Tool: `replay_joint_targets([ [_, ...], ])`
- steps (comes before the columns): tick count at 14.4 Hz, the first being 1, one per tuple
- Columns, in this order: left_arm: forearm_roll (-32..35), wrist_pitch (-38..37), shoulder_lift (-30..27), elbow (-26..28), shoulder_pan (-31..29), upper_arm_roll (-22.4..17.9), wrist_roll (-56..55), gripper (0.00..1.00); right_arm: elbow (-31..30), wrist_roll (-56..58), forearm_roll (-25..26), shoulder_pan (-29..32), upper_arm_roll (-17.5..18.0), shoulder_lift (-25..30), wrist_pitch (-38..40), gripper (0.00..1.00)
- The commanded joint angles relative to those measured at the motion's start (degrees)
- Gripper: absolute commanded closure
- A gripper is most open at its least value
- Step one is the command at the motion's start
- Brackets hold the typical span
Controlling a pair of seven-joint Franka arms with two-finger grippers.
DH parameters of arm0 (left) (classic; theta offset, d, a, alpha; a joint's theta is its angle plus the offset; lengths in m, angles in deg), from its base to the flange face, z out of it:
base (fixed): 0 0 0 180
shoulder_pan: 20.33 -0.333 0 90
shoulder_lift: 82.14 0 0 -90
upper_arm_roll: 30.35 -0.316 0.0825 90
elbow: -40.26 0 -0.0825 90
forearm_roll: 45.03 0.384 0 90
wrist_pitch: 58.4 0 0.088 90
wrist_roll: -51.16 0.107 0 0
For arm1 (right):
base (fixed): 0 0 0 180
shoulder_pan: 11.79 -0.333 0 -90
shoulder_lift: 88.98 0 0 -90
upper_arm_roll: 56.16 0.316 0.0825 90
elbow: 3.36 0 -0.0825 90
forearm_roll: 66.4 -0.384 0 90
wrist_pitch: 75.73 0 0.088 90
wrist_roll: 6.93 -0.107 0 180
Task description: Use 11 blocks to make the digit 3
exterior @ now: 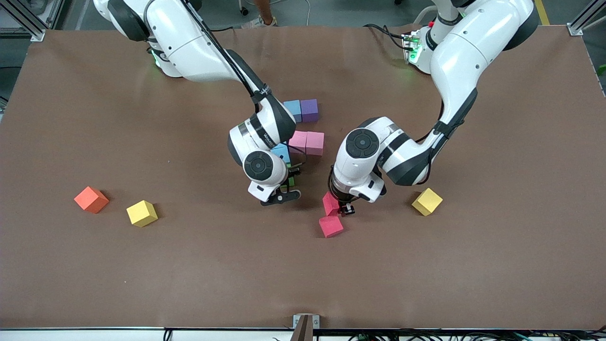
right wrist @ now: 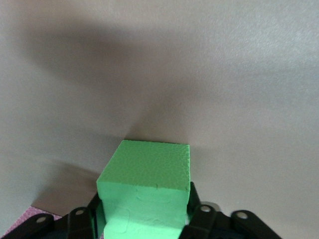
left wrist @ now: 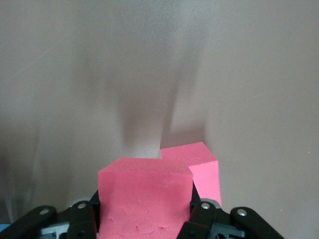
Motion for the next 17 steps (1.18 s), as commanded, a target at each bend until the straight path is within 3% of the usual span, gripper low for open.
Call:
replay_joint_targets([
  [1,-1.1,-1.2,-0.7,-0.3,0.7,-0.6,-0.5,0.83,-2.6,0.0,-1.2,0.1,0.3,1.1,-0.6,0.00],
  [7,-1.2,-2.6,-0.7,-0.3,2.2,-0.4,-2.9,0.83,-1.2,-0.7,-1.3,1.1,0.3,2.8,0.1,0.00],
  [12,-1.0,-3.0,-0.7,-0.3,3.6,-0.4,-3.8,0.83,-1.2,-0.7,-5.8,3.1,0.0,7.3,1.8,0.00],
  [17,-1.0,-3.0,-0.4,-0.3,4.1,-0.5,-4.7,0.83,-1.2,-0.7,-4.9,11.8,-0.6,13.2,6.5,0.00],
])
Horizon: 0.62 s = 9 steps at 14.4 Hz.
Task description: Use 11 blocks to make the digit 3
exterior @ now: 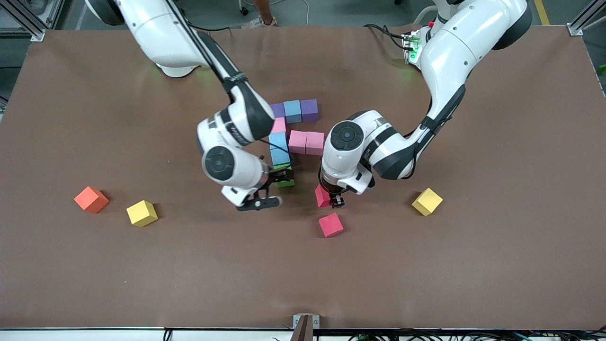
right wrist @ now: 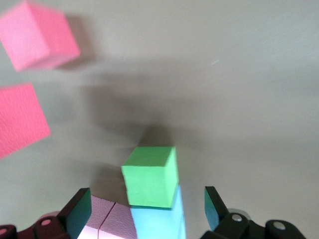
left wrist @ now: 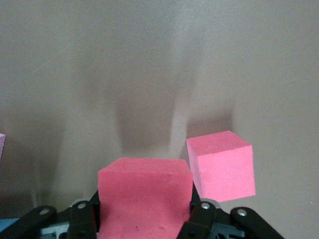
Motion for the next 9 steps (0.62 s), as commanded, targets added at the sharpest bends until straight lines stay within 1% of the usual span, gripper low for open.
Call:
replay_joint_targets([
  [1,-0.8,-1.0,-0.3,-0.3,2.0,-0.6,-3.9,0.83,-1.6,-0.2,-0.4,7.3,0.7,4.5,3.1,0.00],
  [2,-0.7,-1.0,-0.1,-0.3,3.1,-0.7,-4.8,0.83,-1.6,0.0,0.6,10.2,0.6,5.5,4.6,0.00],
  [4,-0.7,-1.0,0.4,-0.3,4.6,-0.7,-6.6,0.83,-1.5,0.3,6.9,15.3,0.8,7.8,7.3,0.00],
  [6,-0.8,-1.0,1.2,-0.3,6.6,-1.5,-7.9,0.83,0.9,0.3,12.1,16.9,0.8,10.2,10.6,0.00],
  [8,-1.1,-1.0,2.3,-0.4,10.8,-5.4,-8.6,0.83,1.9,0.5,12.6,19.6,0.8,12.5,14.0,0.00],
  [9,-1.1,-0.9,2.9,-0.4,12.7,-7.4,-9.2,0.83,1.9,0.6,12.6,20.9,0.8,13.9,14.1,0.00],
])
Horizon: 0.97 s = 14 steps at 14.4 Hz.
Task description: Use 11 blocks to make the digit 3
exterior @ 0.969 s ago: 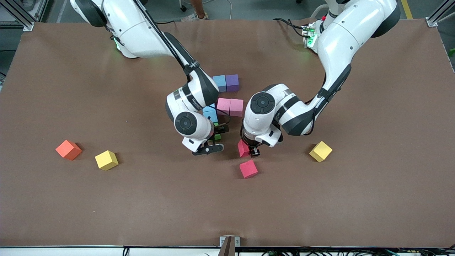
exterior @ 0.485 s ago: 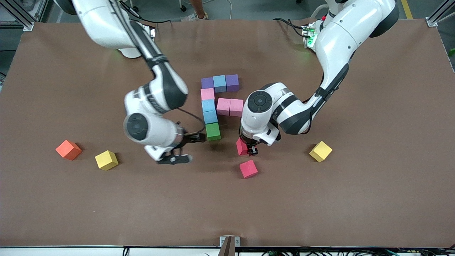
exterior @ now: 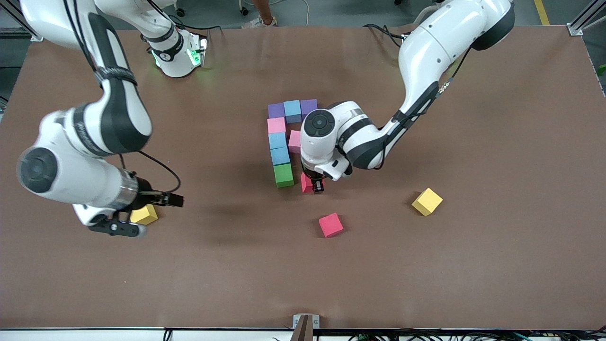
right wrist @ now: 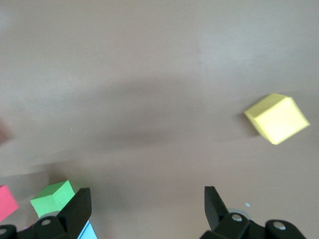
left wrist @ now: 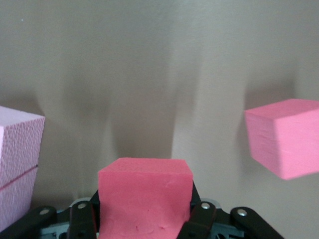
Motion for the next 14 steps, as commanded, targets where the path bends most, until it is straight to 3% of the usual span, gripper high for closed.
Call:
replay_joint_targets([
  [1,-0.2,-0.6,1.6,-0.6,4.9,-4.6,-7.4,0.83,-0.7,0.7,1.2,4.1,1.3,5.0,1.5,0.00],
  [9,-1.9,-0.6,2.4,-1.5,8.3,-6.5,-11.7,0.83,-4.1,7.8,1.3,15.3,1.6,17.6,8.0,0.00],
  [14,-2.3,-0.6,3.1,-2.7,10.1,-7.0,-13.5,0.83,-4.2,11.4,2.4,19.5,3.2,17.7,7.6,0.00],
])
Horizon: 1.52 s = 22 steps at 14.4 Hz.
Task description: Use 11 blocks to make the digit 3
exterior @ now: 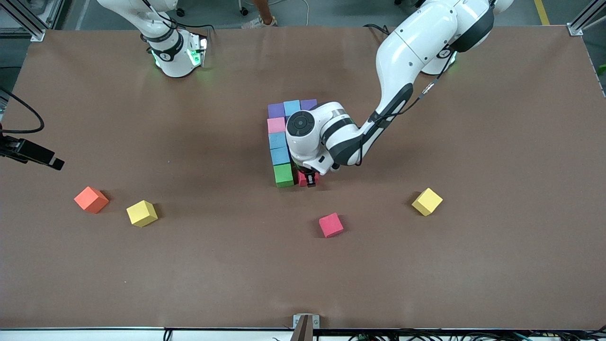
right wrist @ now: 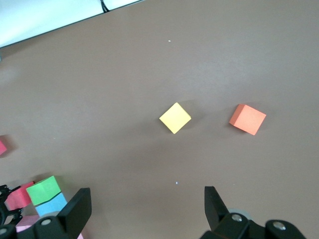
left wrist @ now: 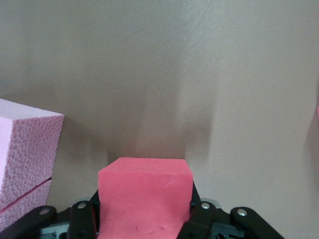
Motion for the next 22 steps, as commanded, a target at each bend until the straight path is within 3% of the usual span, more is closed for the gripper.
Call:
replay_joint_targets([
  [1,0.9,-0.6,0.6,-1.5,1.9,-0.6,-11.4,0.83,-2.2,2.1,1.2,3.9,3.0,1.6,-0.9,0.00],
  [8,0.9,-0.3,2.1,-3.3,4.2,-3.3,-12.3,0.81,-2.2,3.0,3.9,2.3,3.2,2.3,0.2,0.00],
  [9,1.0,-0.2,2.1,-3.2,4.4,-3.4,-12.1,0.72,-2.2,4.9,3.9,2.4,3.1,2.3,-0.5,0.00],
  [10,1.3,-0.2,2.0,-3.1,4.4,-3.4,-11.6,0.53,-2.2,5.8,3.9,2.5,3.1,2.2,-0.7,0.00],
  [11,1.3,-0.3,1.8,-3.1,4.4,-3.4,-11.7,0.07,-2.3,5.9,4.1,2.5,3.0,2.4,-0.5,0.00],
  [12,1.3,-0.5,1.5,-3.0,4.4,-3.4,-11.6,0.00,-2.5,5.9,4.6,2.5,3.0,2.7,-0.6,0.00],
  [17,1.7,-4.9,-2.0,-3.0,4.1,-2.8,-9.8,0.00,-1.6,5.6,4.9,2.2,3.1,2.1,0.0,0.00],
  [20,1.1,-8.7,-4.4,-2.8,3.2,-2.2,-3.9,0.00,-1.6,5.5,4.9,2.2,3.2,2.4,0.7,0.00],
  [22,1.0,-10.5,-6.4,-2.5,-0.4,-0.9,5.4,0.00,-1.6,5.3,4.9,2.3,3.2,2.4,0.7,0.00],
])
